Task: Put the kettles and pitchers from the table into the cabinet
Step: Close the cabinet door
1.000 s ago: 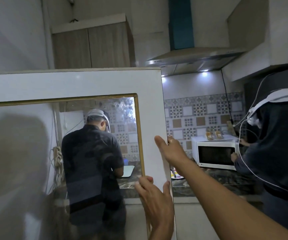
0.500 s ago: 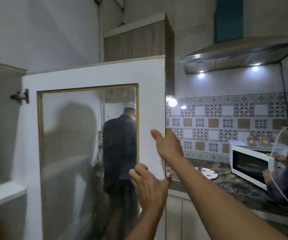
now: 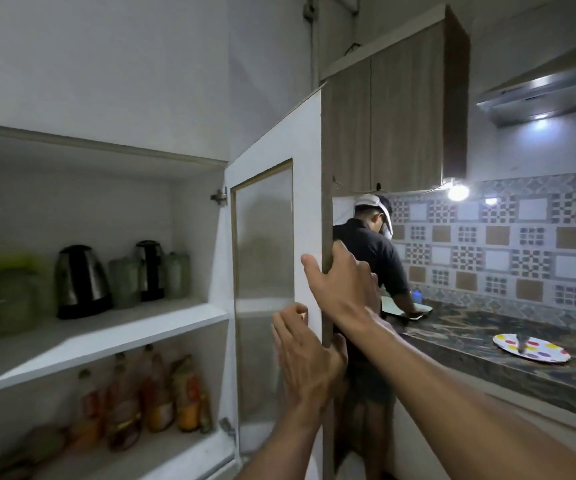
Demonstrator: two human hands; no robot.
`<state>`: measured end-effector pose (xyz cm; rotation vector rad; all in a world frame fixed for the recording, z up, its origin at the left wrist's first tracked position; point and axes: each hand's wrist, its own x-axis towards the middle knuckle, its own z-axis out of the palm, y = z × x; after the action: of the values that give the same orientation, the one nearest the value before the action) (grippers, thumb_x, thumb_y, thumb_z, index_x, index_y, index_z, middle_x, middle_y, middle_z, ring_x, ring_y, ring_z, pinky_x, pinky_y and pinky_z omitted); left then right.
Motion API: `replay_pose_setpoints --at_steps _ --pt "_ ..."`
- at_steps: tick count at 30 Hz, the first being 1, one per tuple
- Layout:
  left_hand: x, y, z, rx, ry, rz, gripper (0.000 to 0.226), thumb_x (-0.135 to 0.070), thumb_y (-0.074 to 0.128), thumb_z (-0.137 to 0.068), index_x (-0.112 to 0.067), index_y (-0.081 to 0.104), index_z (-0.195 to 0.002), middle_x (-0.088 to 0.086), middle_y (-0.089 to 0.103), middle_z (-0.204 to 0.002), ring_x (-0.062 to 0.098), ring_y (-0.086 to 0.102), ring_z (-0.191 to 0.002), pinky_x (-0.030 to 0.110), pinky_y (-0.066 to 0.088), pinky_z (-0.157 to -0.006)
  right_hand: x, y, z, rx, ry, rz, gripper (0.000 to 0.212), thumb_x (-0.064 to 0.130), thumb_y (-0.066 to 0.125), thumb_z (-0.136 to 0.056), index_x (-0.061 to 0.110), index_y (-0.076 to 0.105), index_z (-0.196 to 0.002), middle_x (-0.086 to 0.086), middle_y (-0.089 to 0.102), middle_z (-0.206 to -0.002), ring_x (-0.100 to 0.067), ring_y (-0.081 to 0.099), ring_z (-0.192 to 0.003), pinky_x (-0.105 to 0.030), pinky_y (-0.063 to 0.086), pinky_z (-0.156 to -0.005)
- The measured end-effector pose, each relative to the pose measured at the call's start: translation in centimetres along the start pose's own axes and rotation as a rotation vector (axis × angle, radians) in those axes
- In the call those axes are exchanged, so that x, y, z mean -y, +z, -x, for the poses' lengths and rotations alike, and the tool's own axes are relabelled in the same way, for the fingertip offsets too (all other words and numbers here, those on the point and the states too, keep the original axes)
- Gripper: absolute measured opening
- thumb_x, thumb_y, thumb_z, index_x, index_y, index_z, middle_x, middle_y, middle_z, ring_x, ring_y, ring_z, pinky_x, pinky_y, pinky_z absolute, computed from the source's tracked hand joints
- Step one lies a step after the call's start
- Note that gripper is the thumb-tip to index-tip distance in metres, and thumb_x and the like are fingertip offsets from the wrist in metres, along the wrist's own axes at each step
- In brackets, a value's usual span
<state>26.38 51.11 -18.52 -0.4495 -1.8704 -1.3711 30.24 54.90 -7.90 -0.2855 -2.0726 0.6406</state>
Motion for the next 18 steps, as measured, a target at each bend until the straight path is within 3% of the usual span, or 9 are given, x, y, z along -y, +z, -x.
replay_pose_setpoints --at_steps 4,8,13,18 --pt "3.1 -8.0 -0.7 0.075 0.016 -0.009 0.053 -0.026 0.073 -0.068 -0.025 0.038 -0.107 -0.002 0.046 -0.100 0.016 0.054 -0.083 0.022 0.052 -0.067 6.2 2.7 2.7 -0.001 -0.074 -0.094 0.021 0.042 0.054 -0.087 0.021 0.052 -0.083 0.004 0.065 -0.073 -0.021 0.064 -0.069 -0.032 0.049 -0.063" --pt "6.2 -15.6 -1.9 0.059 -0.031 -0.093 0.045 -0.014 0.073 -0.071 -0.028 0.039 -0.097 -0.006 0.046 -0.093 0.010 0.050 -0.075 0.010 0.037 -0.058 12.9 6.3 4.9 0.050 -0.125 -0.156 0.020 0.036 0.059 -0.083 0.018 0.052 -0.087 0.004 0.059 -0.068 -0.019 0.060 -0.062 -0.032 0.049 -0.059" --pt "10.5 -23.2 -4.9 -0.039 -0.115 -0.193 0.035 -0.010 0.070 -0.076 -0.024 0.046 -0.096 -0.004 0.049 -0.094 0.011 0.051 -0.077 0.022 0.050 -0.068 20.9 11.2 6.1 0.115 -0.244 -0.265 0.031 0.044 0.063 -0.083 0.017 0.049 -0.089 0.004 0.054 -0.071 -0.017 0.054 -0.064 -0.034 0.048 -0.058" --pt "15.0 -28.4 -9.2 -0.115 -0.171 -0.226 0.025 -0.017 0.069 -0.082 -0.019 0.049 -0.098 -0.002 0.054 -0.094 0.012 0.050 -0.081 0.021 0.045 -0.071 27.4 16.6 5.1 0.232 -0.290 -0.329 0.038 0.051 0.064 -0.077 0.019 0.048 -0.089 -0.001 0.057 -0.082 -0.023 0.057 -0.073 -0.041 0.054 -0.066"
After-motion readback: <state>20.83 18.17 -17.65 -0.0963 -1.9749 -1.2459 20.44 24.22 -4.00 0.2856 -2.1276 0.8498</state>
